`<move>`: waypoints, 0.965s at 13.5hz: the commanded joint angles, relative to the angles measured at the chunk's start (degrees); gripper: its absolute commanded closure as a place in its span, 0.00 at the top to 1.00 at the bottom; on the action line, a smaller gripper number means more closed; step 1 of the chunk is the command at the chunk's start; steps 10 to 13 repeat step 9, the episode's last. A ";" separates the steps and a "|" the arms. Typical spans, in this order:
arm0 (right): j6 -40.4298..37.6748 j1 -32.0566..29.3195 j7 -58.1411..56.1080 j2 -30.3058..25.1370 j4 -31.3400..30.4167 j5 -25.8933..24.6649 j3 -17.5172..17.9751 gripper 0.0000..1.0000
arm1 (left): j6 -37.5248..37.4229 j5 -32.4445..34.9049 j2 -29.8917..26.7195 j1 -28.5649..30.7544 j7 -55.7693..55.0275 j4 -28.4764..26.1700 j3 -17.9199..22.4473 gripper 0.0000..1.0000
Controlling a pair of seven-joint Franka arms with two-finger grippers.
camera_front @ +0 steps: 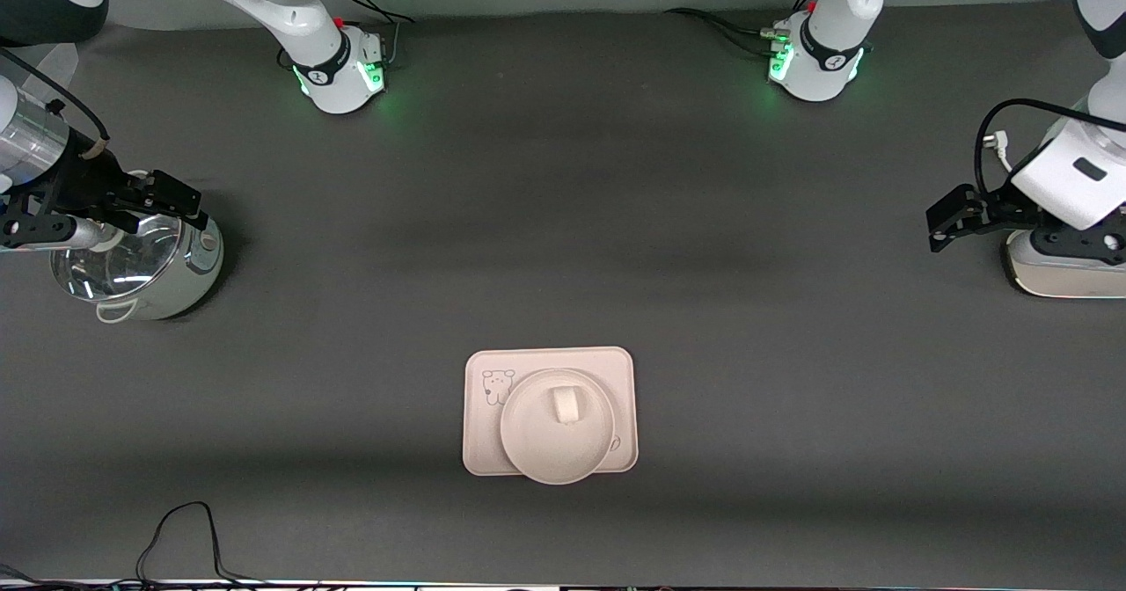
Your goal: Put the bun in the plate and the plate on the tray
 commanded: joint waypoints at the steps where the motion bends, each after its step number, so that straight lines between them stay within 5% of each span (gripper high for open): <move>1: 0.10 -0.46 -1.06 -0.48 -0.01 -0.73 0.54 1.00 | 1.83 0.87 0.01 -0.03 -0.18 0.72 0.02 1.00; 13: 0.37 -0.37 -0.97 -0.21 -0.09 -0.38 0.63 1.00 | -0.09 3.42 0.54 -0.21 -0.62 2.57 -0.42 1.00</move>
